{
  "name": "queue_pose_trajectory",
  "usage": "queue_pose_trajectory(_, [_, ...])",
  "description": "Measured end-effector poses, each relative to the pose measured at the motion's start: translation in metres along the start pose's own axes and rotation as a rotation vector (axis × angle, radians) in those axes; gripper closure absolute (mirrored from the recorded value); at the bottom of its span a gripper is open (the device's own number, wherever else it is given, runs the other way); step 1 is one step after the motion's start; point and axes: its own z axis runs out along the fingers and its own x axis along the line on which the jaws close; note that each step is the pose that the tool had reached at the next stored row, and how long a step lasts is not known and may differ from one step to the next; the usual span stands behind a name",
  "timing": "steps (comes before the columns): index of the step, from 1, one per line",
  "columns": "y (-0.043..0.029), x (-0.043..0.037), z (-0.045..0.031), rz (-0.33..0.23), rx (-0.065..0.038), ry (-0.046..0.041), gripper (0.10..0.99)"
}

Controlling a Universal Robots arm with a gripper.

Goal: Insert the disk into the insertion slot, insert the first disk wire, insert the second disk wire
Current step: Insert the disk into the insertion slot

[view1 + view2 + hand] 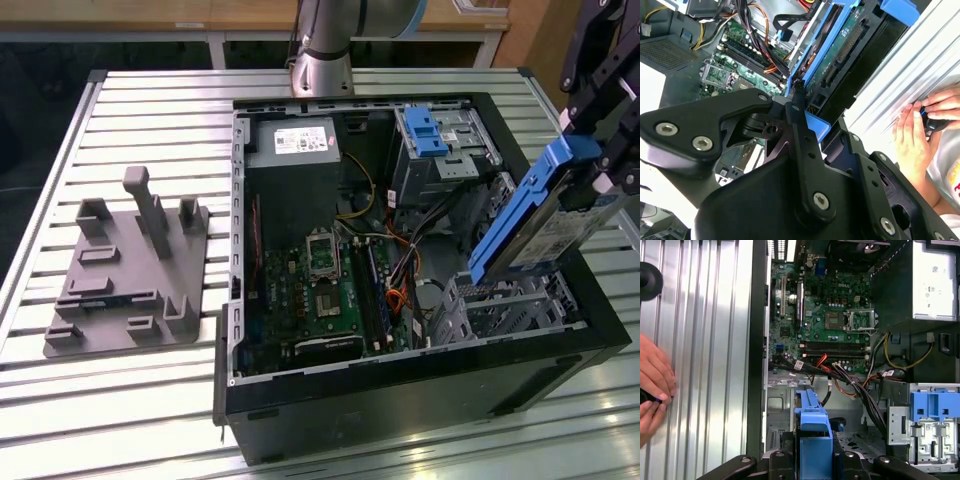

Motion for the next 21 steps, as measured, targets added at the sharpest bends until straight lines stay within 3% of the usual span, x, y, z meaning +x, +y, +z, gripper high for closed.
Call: queue_pose_trajectory(21, [0.0022, 0.0002, 0.0145, 0.014, 0.001, -0.0002, 0.722])
